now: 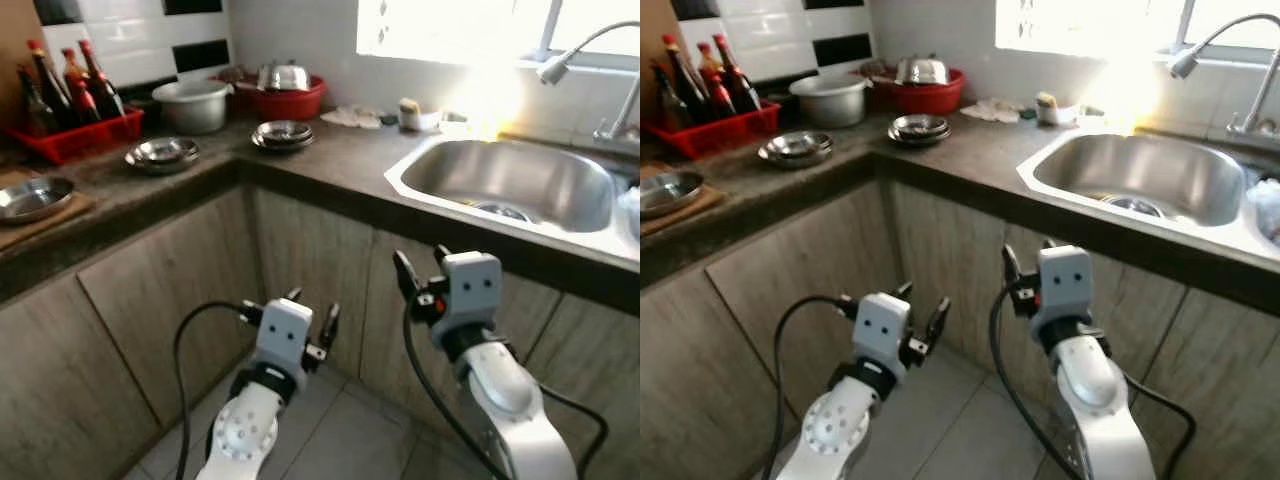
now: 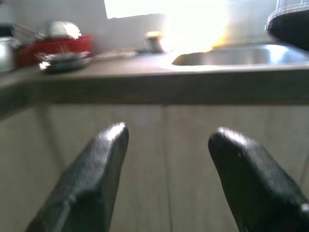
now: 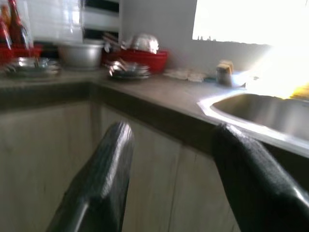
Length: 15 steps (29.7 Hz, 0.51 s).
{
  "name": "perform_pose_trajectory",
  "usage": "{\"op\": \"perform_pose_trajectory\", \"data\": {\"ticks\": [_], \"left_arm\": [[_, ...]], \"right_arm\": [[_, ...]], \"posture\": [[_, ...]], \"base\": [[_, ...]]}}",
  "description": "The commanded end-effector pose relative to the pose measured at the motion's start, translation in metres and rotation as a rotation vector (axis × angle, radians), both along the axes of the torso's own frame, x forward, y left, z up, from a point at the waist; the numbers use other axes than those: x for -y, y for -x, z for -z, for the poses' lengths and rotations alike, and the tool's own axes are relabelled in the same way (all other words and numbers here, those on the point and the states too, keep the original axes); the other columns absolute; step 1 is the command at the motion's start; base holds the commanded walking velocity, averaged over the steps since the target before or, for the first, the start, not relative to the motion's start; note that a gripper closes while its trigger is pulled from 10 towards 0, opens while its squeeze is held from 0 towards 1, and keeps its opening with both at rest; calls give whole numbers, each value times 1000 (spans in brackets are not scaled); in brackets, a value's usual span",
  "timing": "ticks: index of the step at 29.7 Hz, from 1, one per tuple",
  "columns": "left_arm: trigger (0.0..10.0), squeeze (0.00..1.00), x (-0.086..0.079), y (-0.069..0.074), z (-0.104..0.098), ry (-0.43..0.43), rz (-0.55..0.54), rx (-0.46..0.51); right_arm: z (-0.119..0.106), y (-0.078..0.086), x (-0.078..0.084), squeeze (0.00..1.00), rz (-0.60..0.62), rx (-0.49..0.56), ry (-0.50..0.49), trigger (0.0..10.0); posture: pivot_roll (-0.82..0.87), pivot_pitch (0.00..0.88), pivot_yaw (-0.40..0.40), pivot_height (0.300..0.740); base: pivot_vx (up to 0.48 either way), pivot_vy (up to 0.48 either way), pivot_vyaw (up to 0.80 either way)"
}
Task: Kitchen organization
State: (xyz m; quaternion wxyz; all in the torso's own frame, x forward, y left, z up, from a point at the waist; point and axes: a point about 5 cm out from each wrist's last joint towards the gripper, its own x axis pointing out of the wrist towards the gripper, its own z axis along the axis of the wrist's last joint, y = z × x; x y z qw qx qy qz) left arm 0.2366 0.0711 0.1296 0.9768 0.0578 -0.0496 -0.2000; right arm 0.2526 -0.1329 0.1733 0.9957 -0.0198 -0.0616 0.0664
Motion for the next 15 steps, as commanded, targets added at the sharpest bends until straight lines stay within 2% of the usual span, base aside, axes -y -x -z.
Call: {"op": "perform_pose_trajectory", "data": {"ticks": [1, 15], "left_arm": [[10000, 0, -5, -2, -1, -13, -21, 3], [10000, 0, -6, -3, 0, -15, -19, 5]], "right_arm": [[-4, -1, -5, 0, -22, 15, -3, 10000], [-5, -5, -7, 0, -36, 23, 6, 10000]], "posture": [[97, 0, -32, 740], [100, 0, -34, 740]], "base": [[379, 0, 800], [395, 0, 800]]}}
